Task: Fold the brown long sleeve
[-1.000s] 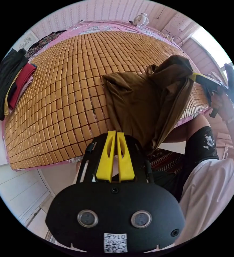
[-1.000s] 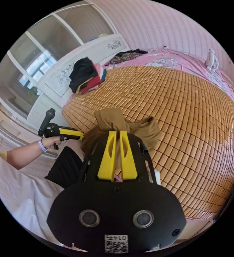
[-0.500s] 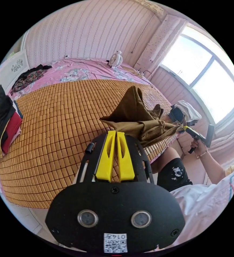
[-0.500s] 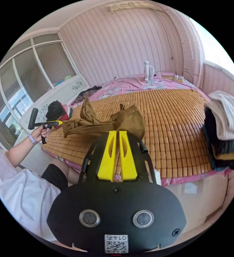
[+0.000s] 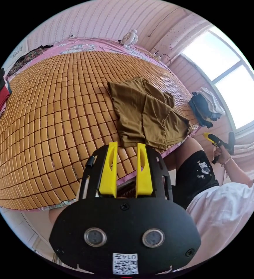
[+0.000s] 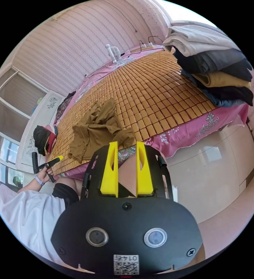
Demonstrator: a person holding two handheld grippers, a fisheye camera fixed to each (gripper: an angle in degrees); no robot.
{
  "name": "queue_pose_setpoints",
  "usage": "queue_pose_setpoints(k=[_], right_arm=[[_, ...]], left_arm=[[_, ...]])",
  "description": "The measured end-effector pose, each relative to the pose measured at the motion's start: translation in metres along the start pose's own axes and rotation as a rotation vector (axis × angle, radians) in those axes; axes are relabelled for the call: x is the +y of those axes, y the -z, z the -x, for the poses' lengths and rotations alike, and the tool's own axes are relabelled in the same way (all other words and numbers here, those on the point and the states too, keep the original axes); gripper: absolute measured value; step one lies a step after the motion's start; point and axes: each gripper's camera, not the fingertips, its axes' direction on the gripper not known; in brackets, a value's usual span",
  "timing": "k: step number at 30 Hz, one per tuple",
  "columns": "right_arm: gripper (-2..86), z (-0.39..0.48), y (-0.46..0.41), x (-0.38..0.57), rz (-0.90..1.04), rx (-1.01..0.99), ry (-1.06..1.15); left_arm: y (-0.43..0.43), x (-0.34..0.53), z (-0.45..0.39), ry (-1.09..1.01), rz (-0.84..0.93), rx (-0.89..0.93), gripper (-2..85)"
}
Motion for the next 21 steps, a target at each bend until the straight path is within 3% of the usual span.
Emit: queue_pose_setpoints(k=[4, 8, 11, 15, 21], right_arm=[[9.7, 0.002, -0.017, -0.011, 0.064, -0.022, 0.008], [9.6, 0.008, -0.034, -0.018, 0.098, -0.006, 0.044], [8.9, 0.003, -0.041, -0.023, 0.099, 0.008, 0.048], [8.0, -0.011, -0.043, -0.023, 0.078, -0.015, 0.018], [8.1, -0.022, -0.045, -0.027, 0.054, -0.027, -0.001]], left_arm=[[-0.023, -0.029, -0.009, -0.012, 0.079, -0.071, 11.5], [-0.040, -0.044, -0.014, -0.003, 0.193, -0.144, 1.5], [-0.031, -0.038, -0.019, -0.039, 0.256, -0.104, 0.0], [0.027, -0.001, -0.033, -0.139, 0.154, 0.016, -0.7], [0.077, 0.050, -0.026, -0.012, 0.046, 0.143, -1.0]])
